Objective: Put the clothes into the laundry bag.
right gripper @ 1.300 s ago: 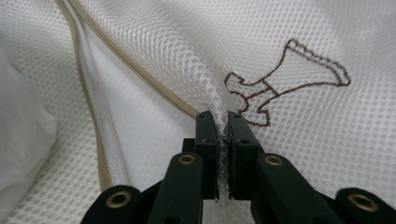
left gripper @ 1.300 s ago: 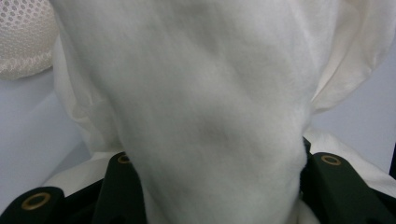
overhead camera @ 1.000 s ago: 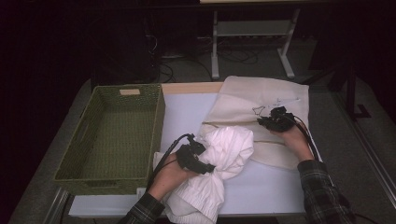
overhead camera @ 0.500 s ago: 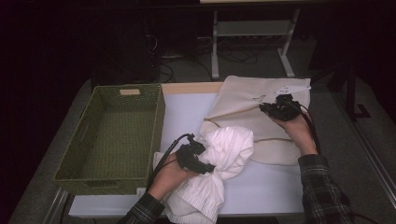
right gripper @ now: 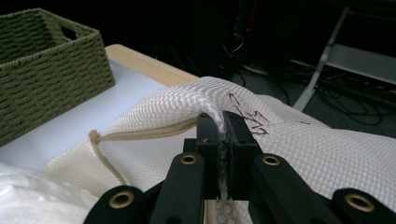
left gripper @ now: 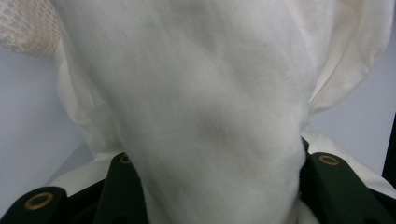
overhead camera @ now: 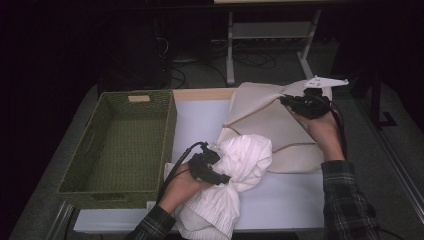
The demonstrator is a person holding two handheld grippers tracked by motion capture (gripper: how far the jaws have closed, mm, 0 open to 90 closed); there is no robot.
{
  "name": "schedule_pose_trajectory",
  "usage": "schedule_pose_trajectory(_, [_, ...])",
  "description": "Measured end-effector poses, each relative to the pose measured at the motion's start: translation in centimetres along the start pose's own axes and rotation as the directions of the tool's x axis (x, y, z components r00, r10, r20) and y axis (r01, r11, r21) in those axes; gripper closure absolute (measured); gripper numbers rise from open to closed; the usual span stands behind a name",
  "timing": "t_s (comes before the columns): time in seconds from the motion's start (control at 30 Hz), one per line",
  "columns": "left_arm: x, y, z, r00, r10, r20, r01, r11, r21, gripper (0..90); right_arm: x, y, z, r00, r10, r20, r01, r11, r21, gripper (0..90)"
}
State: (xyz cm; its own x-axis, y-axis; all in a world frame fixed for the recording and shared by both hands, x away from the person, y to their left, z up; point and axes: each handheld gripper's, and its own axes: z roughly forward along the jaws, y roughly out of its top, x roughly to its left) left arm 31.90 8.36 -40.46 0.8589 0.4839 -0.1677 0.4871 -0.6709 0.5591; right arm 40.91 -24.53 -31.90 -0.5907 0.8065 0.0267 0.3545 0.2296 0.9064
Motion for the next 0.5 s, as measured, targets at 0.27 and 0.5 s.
schedule_pose_trajectory(0.27, [-0.4,0.4,-0.8,0.9997,0.024,-0.007,-0.024,0.9993,-0.028,53.6,0.4,-0.7,0.1,0.9998,-0.021,-0.003,0.021,0.999,0.041,85.8])
schedule_pose_trajectory(0.5, [-0.4,1.0,-1.3,0.9994,0.033,-0.004,-0.033,0.9979,-0.055,54.1,0.4,-0.9,0.4,0.9997,-0.022,-0.006,0.022,0.999,0.042,85.8])
